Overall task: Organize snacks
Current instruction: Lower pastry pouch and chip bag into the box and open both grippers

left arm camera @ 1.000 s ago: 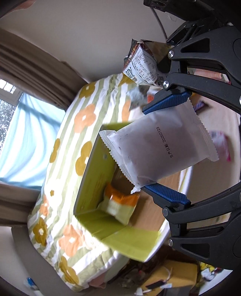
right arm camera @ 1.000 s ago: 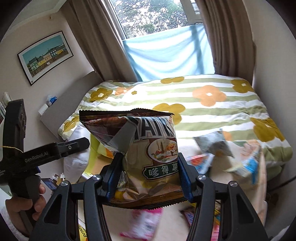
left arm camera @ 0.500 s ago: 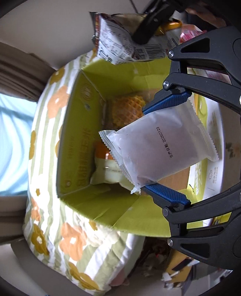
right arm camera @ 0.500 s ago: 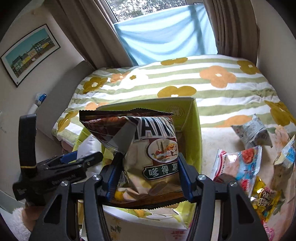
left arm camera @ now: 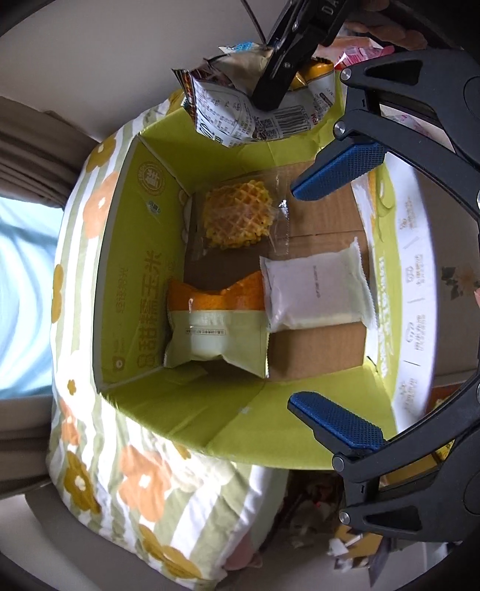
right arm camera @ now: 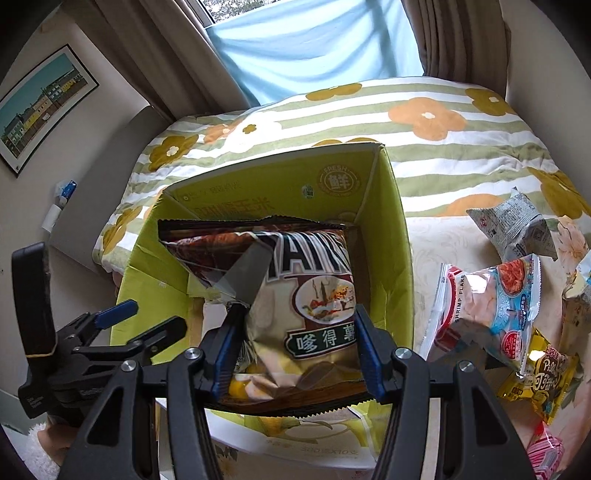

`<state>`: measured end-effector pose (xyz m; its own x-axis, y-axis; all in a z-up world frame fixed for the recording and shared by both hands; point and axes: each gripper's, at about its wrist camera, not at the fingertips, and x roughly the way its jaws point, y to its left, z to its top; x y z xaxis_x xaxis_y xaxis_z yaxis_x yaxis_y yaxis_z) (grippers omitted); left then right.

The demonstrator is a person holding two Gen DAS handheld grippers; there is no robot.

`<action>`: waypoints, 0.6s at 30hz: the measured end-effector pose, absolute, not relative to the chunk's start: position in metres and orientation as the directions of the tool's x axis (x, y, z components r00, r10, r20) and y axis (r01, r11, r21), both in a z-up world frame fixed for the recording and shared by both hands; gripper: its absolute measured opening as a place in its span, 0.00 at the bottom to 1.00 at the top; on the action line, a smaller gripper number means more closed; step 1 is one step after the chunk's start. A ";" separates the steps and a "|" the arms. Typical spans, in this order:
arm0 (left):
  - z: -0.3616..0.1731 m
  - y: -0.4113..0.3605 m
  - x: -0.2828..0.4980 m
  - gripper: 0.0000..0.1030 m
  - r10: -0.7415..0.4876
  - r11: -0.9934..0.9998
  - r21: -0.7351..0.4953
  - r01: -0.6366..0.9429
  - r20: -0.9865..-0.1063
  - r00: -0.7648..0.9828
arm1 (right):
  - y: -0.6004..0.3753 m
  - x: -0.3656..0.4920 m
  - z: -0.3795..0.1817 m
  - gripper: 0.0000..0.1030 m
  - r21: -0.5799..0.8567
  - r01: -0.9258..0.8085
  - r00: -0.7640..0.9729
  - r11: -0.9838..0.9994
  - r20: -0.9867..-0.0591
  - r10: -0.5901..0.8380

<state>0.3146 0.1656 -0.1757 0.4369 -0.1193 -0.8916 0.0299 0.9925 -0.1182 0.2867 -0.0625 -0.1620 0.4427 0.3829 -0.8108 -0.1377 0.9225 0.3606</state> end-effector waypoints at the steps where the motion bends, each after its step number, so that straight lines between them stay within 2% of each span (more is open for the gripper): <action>1: -0.174 0.167 0.312 1.00 -0.116 0.993 -0.117 0.024 -0.889 0.443 | -0.061 0.286 -0.163 0.51 0.360 -0.143 0.437 0.922 -0.813 0.385; 10: -0.160 0.178 0.293 1.00 -0.093 0.993 -0.117 -0.020 -0.873 0.478 | -0.048 0.291 -0.164 0.53 0.352 -0.177 0.406 0.919 -0.825 0.394; 11: -0.159 0.179 0.291 1.00 -0.093 0.993 -0.119 -0.023 -0.872 0.480 | -0.047 0.292 -0.164 0.59 0.348 -0.177 0.407 0.921 -0.826 0.390; 12: -0.157 0.181 0.289 1.00 -0.091 0.992 -0.121 -0.030 -0.869 0.486 | -0.046 0.291 -0.164 0.76 0.344 -0.176 0.415 0.922 -0.823 0.387; 14: -0.155 0.184 0.285 1.00 -0.095 0.991 -0.130 -0.036 -0.863 0.496 | -0.048 0.287 -0.163 1.00 0.347 -0.181 0.449 0.920 -0.803 0.392; 18: -0.152 0.186 0.279 1.00 -0.089 0.991 -0.128 -0.042 -0.859 0.505 | -0.050 0.281 -0.165 1.00 0.320 -0.183 0.453 0.930 -0.812 0.369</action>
<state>0.2794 0.1858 -0.1518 0.5045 -0.0889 -0.8588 -0.0424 0.9909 -0.1275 0.2814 -0.0501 -0.1650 0.4532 0.3688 -0.8116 -0.1833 0.9295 0.3200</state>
